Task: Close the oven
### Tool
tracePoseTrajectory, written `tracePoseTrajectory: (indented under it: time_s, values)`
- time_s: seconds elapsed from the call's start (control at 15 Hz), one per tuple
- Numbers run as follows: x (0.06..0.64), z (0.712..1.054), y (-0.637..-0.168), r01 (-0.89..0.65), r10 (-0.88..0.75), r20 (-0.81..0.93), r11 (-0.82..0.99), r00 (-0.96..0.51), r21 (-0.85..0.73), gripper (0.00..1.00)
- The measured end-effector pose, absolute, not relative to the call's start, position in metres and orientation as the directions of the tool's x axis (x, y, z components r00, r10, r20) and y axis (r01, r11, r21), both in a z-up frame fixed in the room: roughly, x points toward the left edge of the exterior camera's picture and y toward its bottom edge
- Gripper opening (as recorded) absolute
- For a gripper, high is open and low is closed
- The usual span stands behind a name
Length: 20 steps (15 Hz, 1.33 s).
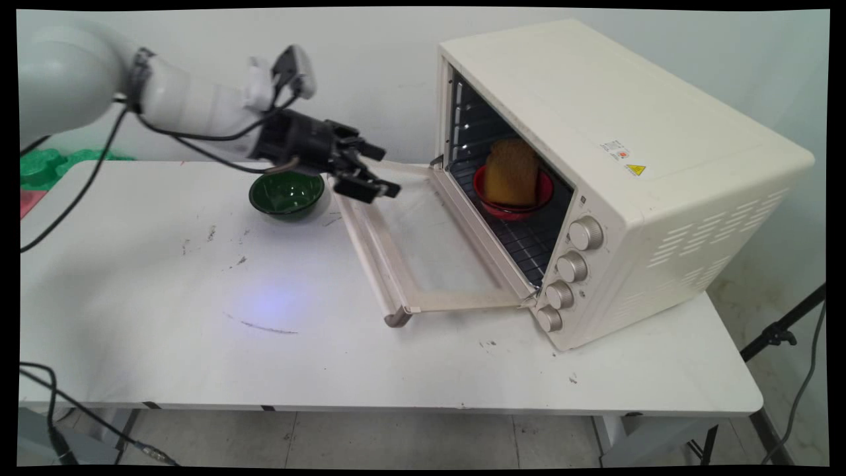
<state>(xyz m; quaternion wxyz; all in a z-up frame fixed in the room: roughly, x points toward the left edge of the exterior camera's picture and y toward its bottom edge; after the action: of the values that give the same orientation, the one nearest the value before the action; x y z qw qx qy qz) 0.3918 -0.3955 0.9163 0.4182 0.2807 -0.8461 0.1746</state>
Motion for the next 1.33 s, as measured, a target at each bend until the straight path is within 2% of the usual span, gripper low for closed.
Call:
tracePoseTrajectory:
  time_s: [0.07, 0.73, 1.33]
  values:
    - [0.403, 0.917, -0.387, -0.625, -0.338, 0.802, 0.779, -0.493, -0.057, 0.0]
    - [0.476, 0.906, -0.339, -0.654, -0.431, 0.711, 0.754, -0.555, -0.053, 0.0]
    - [0.482, 0.881, -0.337, -0.677, -0.491, 0.636, 0.733, -0.595, -0.068, 0.0]
